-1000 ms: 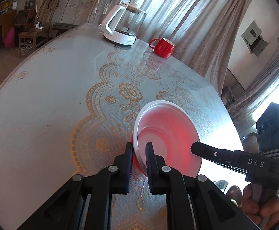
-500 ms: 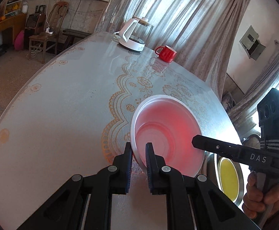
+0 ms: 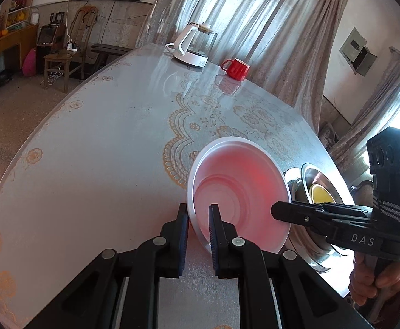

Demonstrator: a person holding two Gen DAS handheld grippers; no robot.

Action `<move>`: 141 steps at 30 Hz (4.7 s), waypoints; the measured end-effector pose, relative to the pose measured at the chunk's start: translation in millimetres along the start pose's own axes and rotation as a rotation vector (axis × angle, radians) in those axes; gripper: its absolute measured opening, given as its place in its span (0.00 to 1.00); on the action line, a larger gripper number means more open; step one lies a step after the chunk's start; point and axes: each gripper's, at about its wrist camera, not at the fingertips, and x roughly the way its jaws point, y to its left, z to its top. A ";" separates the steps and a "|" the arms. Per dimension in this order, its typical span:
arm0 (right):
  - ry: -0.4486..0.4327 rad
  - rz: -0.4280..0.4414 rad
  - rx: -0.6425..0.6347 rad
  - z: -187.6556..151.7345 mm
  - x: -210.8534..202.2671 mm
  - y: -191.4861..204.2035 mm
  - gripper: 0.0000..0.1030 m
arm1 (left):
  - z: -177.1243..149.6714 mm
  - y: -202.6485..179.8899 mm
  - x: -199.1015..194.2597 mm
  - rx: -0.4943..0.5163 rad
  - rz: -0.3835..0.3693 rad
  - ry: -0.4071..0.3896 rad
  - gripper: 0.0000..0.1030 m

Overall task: Organize plates and bowls
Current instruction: 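Lift the red bowl with both grippers and carry it toward the stack, then lower the red bowl into the yellow bowl with both grippers, then open both grippers and release the red bowl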

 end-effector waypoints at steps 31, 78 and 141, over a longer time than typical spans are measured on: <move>-0.052 -0.190 -0.115 -9.0 12.7 21.7 0.25 | -16.8 9.9 7.8 -0.073 0.014 -0.055 0.33; -0.316 -0.121 0.039 -53.6 -84.3 -8.5 0.12 | -20.1 -102.5 -40.7 0.242 0.018 -0.190 0.13; -0.492 -0.460 0.238 -121.3 -137.4 -77.9 0.36 | -36.9 -152.5 10.2 0.277 0.170 -0.188 0.81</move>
